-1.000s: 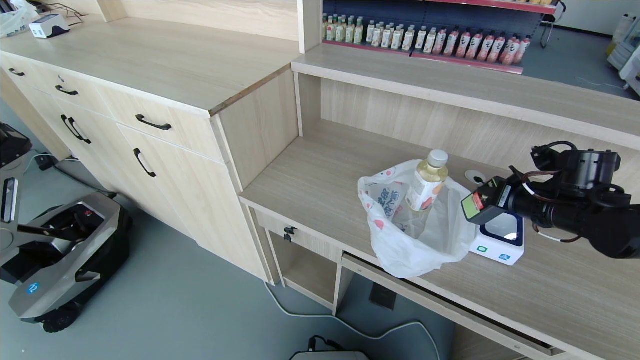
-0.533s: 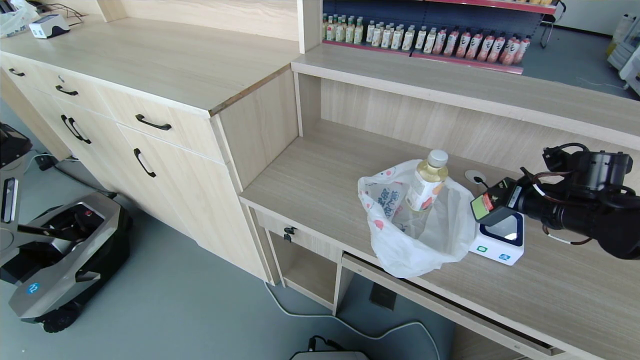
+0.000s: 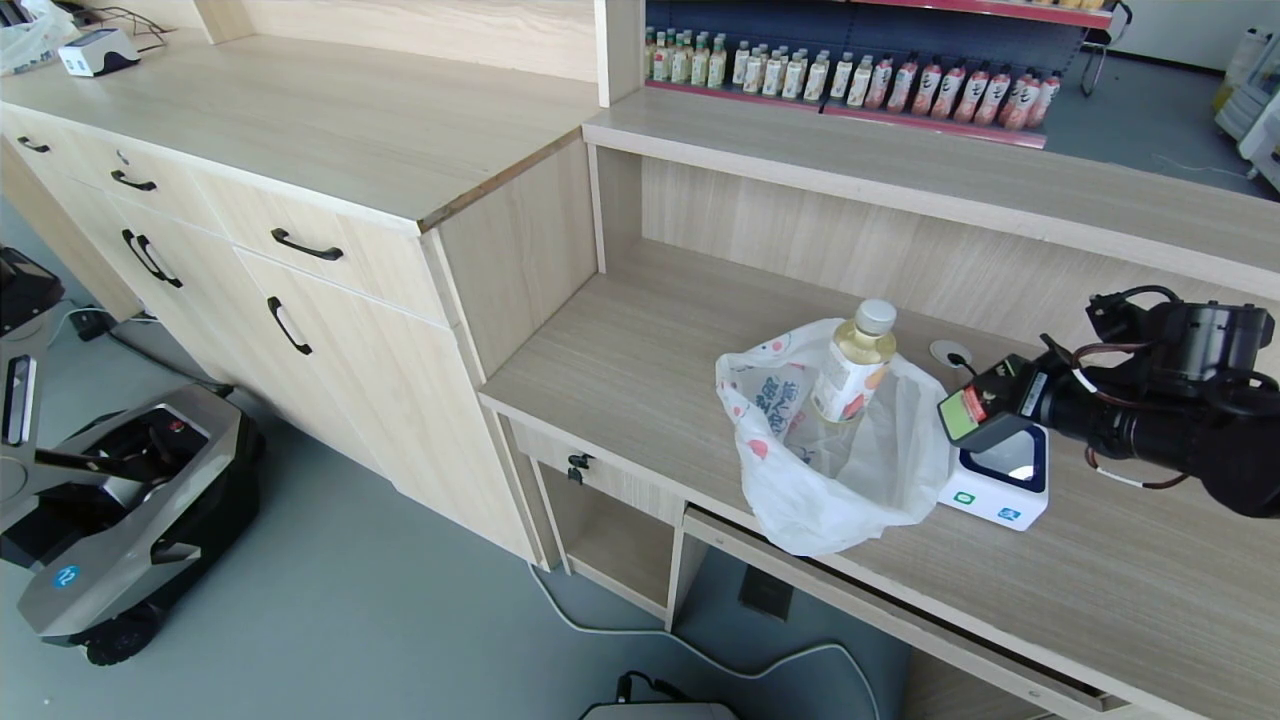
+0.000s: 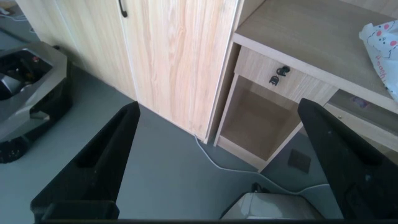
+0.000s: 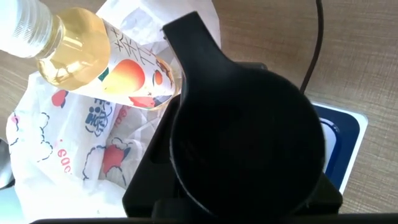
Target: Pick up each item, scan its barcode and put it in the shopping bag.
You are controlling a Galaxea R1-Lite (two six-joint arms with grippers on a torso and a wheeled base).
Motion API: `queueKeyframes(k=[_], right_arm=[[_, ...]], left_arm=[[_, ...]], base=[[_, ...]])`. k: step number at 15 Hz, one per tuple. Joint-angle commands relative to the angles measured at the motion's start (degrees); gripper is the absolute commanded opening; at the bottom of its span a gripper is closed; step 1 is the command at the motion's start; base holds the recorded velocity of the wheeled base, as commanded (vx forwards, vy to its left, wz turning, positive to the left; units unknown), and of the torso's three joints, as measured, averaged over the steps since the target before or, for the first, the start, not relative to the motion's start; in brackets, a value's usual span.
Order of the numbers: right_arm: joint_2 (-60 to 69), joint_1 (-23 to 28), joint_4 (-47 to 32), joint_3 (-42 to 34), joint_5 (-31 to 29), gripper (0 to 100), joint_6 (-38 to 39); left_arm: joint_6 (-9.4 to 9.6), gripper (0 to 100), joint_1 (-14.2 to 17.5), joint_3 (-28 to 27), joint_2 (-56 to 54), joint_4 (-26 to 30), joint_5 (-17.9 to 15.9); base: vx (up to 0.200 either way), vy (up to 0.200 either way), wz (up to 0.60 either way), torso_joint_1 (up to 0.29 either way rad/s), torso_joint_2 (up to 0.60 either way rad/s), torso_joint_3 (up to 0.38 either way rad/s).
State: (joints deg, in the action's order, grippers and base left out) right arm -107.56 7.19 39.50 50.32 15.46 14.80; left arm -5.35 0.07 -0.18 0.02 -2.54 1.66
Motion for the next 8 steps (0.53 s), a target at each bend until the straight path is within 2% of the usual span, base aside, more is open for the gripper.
queueKeyframes(k=[1,6,8], right_arm=[[1.47,0.01,-0.65,-0.49,-0.08,0,-0.12],[4.64,0.01,-2.94,-1.10,-0.16,0,-0.39],[5.96,0.01,-2.94,-1.46,-0.25,0,-4.08]], left_arm=[[-0.01,100,0.01,0.01,-0.02,-0.01,0.01],[-0.01,100,0.01,0.01,-0.02,-0.01,0.01],[-0.01,100,0.01,0.01,-0.02,-0.01,0.01]], base=[[0.000,0.000,0.00,0.000,0.00,0.000],[0.000,0.000,0.00,0.000,0.00,0.000],[0.000,0.000,0.00,0.000,0.00,0.000]])
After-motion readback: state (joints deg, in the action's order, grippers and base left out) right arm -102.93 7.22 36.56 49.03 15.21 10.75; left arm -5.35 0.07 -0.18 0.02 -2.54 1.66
